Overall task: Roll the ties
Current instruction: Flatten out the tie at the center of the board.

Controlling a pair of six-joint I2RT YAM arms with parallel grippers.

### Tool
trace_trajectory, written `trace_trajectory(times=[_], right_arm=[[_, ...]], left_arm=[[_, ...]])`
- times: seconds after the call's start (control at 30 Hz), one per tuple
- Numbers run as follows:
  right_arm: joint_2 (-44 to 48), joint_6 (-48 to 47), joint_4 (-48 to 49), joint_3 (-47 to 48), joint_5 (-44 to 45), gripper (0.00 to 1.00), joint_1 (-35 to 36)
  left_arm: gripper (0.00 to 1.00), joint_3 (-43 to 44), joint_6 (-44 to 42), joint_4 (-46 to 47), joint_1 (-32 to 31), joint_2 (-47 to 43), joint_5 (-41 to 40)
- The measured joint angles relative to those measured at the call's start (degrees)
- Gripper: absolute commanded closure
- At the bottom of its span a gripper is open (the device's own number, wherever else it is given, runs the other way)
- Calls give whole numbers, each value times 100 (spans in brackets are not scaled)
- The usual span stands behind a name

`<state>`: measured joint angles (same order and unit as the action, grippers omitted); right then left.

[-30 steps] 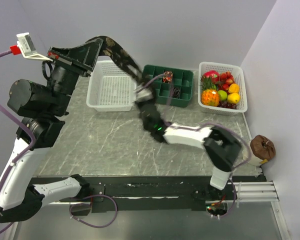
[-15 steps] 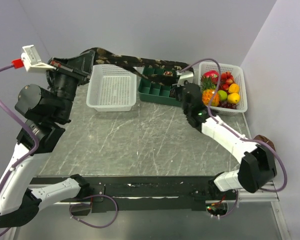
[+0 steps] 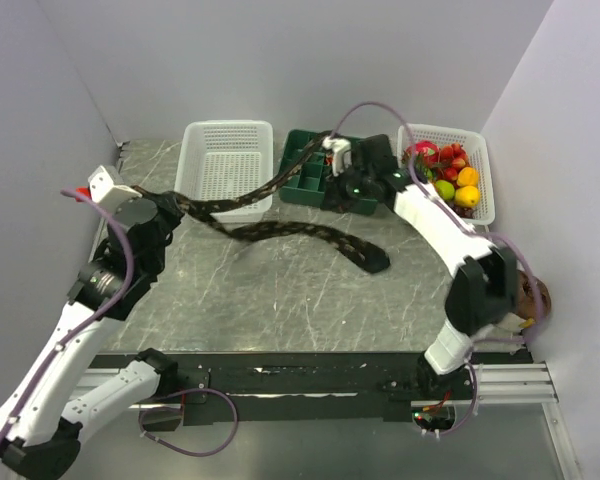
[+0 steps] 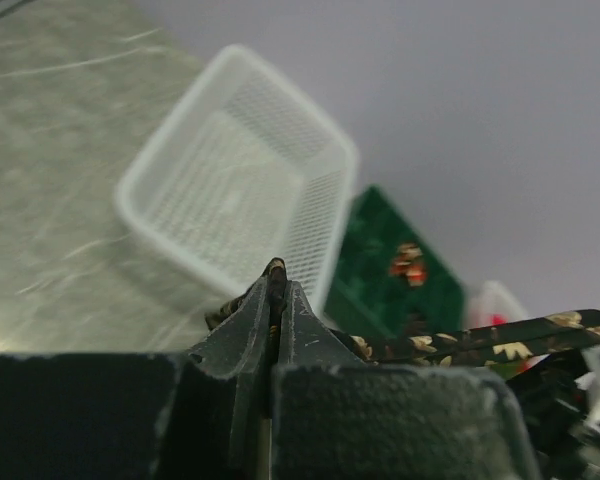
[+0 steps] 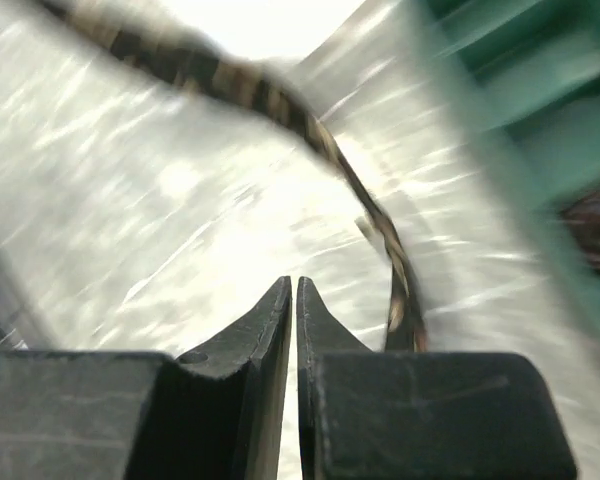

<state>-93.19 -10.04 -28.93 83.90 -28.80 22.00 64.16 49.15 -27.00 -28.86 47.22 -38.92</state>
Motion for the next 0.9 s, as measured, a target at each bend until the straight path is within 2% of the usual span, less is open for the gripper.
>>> trace_trajectory(times=[0.13,0.27,0.5,0.7,0.9], right_arm=[[-870,-190,-1001,396,-625,86,107],[-1185,-144,-1567,363,-612,85,199],[-914,243,-1322,232,-203,77,256],[-699,343,-824,-192,107,78,479],[-1204,507,-538,-179,682,83,855]], left_arm=[[99,-352,146,-413,420,7,7],[99,-466,186,-667,697,-109,-7],[99,-479,155,-796,973,-417,-4],[99,-479,92,-743,1139,-203,92],[99,-481,-20,-564,1325,2,385]])
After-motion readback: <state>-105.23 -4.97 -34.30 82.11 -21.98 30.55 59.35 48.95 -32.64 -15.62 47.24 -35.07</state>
